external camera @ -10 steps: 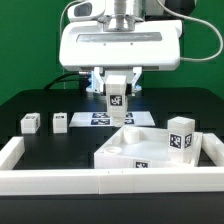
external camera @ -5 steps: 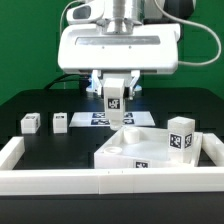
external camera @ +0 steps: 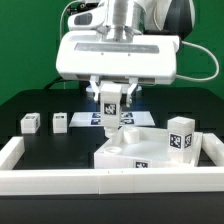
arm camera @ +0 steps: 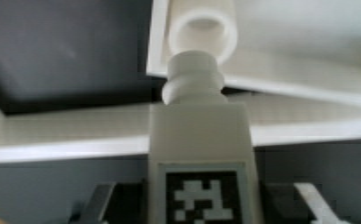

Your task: Assemble square table

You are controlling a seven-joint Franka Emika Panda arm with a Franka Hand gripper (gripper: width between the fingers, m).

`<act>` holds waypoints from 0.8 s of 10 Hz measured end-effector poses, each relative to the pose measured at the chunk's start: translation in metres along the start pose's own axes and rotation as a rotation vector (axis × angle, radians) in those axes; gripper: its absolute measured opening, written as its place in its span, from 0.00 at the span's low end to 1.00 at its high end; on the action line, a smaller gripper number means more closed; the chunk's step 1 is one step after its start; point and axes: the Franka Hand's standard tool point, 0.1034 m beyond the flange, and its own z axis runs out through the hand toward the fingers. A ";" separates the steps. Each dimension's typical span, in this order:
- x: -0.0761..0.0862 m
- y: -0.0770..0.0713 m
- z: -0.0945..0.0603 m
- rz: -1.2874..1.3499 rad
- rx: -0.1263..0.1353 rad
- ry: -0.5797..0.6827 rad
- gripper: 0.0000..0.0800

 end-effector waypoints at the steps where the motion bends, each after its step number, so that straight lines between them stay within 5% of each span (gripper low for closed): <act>1: 0.003 -0.001 0.000 -0.001 0.000 0.007 0.36; 8: -0.011 0.000 0.018 -0.016 -0.015 -0.011 0.36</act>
Offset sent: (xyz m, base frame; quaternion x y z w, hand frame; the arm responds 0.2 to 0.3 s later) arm 0.0085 0.0031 -0.0062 0.0058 0.0200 -0.0008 0.9998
